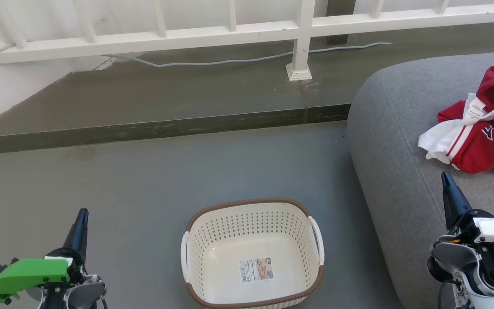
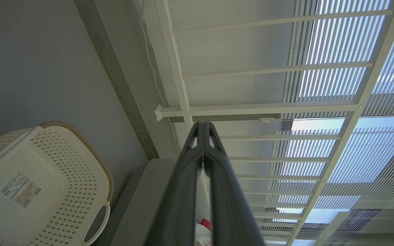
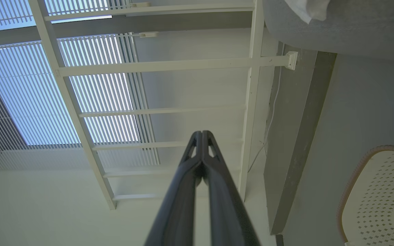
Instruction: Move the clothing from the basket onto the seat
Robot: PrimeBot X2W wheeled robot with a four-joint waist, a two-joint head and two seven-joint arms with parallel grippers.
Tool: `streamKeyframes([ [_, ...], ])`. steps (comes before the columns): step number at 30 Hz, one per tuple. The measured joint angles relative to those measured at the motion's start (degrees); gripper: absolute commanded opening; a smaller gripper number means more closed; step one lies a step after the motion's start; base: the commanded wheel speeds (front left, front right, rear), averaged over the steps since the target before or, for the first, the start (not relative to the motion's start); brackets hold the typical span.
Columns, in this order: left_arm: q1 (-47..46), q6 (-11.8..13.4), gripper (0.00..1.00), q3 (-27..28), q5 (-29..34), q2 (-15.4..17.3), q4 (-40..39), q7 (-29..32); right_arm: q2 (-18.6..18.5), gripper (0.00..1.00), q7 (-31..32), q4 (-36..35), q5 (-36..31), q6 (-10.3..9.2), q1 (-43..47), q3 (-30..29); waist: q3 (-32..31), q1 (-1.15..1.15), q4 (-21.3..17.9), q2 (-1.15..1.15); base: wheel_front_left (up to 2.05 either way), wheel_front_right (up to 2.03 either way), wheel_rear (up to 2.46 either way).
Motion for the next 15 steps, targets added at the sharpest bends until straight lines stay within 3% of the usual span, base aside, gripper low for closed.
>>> streamKeyframes([
  [15,-0.01,-0.01,0.0,0.03,0.0,-0.01,0.04,0.05,0.01,0.0,0.02,-0.02,0.0,0.0,0.0,-0.05,0.0,0.0,0.0,0.0,0.0,0.0,0.0],
])
